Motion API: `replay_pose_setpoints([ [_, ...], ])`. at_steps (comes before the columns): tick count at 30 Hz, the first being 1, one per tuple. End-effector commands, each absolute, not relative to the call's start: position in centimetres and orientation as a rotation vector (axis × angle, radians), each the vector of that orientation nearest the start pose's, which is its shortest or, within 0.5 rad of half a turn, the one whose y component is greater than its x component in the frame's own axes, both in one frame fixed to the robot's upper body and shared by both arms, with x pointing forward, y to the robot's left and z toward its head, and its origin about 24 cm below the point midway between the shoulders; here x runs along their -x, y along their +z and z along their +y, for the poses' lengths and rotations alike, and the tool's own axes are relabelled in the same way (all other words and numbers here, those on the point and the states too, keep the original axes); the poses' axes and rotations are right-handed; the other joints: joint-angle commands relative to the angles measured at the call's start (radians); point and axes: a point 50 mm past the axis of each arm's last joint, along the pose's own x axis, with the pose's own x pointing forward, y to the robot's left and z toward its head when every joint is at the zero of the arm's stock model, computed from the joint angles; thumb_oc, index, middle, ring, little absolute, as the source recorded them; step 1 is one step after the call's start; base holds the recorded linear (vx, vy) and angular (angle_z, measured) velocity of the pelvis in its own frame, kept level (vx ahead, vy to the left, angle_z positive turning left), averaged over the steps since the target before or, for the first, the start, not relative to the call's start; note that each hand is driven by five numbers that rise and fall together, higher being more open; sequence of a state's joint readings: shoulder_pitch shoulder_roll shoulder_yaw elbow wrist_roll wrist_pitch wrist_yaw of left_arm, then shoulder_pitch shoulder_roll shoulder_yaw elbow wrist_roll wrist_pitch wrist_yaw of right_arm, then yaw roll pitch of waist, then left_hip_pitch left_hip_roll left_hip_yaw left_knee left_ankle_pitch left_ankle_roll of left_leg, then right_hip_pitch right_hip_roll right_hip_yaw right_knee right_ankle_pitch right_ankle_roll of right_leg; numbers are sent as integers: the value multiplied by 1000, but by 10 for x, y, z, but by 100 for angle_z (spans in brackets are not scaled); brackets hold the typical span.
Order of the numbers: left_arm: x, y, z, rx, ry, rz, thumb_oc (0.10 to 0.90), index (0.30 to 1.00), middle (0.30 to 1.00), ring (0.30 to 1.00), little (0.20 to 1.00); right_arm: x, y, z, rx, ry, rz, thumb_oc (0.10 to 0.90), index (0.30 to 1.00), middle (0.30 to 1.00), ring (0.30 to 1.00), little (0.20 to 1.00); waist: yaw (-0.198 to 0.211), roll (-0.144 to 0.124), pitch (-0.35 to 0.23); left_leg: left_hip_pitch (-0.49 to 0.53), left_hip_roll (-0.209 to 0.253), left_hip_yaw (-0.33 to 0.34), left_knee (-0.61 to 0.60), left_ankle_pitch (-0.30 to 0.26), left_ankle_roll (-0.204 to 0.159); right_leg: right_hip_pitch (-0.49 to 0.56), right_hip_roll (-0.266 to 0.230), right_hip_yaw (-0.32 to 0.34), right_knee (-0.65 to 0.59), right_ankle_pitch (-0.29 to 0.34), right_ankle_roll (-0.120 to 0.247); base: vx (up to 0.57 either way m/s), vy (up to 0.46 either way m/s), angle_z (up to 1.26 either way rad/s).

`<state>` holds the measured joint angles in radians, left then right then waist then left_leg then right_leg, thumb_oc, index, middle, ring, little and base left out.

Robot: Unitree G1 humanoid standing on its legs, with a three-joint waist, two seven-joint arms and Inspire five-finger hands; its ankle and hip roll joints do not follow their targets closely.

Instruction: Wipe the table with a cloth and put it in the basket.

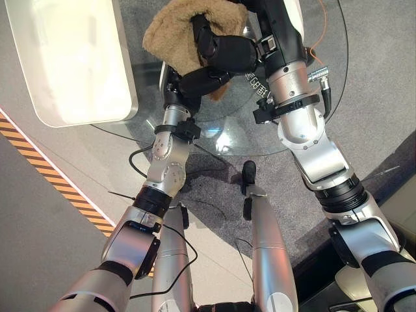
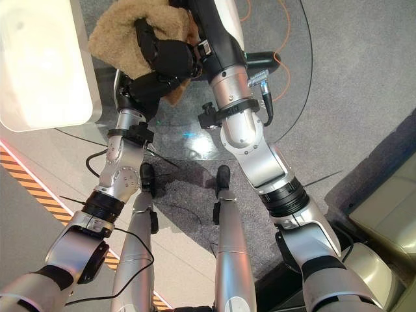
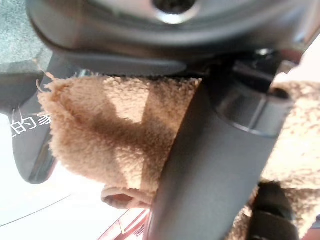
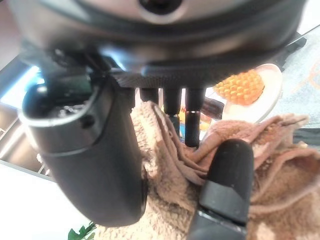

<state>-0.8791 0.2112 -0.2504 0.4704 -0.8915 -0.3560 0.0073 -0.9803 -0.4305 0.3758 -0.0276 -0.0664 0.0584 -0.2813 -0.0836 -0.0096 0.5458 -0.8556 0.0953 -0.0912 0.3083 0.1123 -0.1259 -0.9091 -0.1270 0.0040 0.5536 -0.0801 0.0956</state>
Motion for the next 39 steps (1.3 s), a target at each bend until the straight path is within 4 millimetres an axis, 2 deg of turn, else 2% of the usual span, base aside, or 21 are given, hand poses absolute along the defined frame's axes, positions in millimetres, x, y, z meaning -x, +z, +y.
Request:
replay_pose_setpoints([
  [1, -350, 287, 82, 569, -498, -843, 100, 300, 300, 300, 200, -258, 377, -75, 256, 71, -1364, 800, 900, 900, 900, 900, 21, -40, -26, 35, -102, 75, 32, -109, 99, 86, 149, -22, -136, 11, -54, 0, 0, 0],
  [27, -351, 287, 87, 574, -479, -851, 100, 300, 300, 300, 200, -258, 377, -76, 256, 66, -1375, 800, 900, 900, 900, 900, 18, -34, -26, 15, -104, 72, 45, -119, 101, 65, 152, -19, -119, 4, -54, 0, 0, 0],
  [39, -353, 286, 91, 578, -460, -841, 100, 300, 300, 300, 200, -256, 382, -81, 257, 32, -1398, 800, 900, 900, 900, 900, 17, -39, -26, 17, -103, 72, 50, -127, 101, 68, 156, -14, -120, 1, -55, 0, 0, 0],
])
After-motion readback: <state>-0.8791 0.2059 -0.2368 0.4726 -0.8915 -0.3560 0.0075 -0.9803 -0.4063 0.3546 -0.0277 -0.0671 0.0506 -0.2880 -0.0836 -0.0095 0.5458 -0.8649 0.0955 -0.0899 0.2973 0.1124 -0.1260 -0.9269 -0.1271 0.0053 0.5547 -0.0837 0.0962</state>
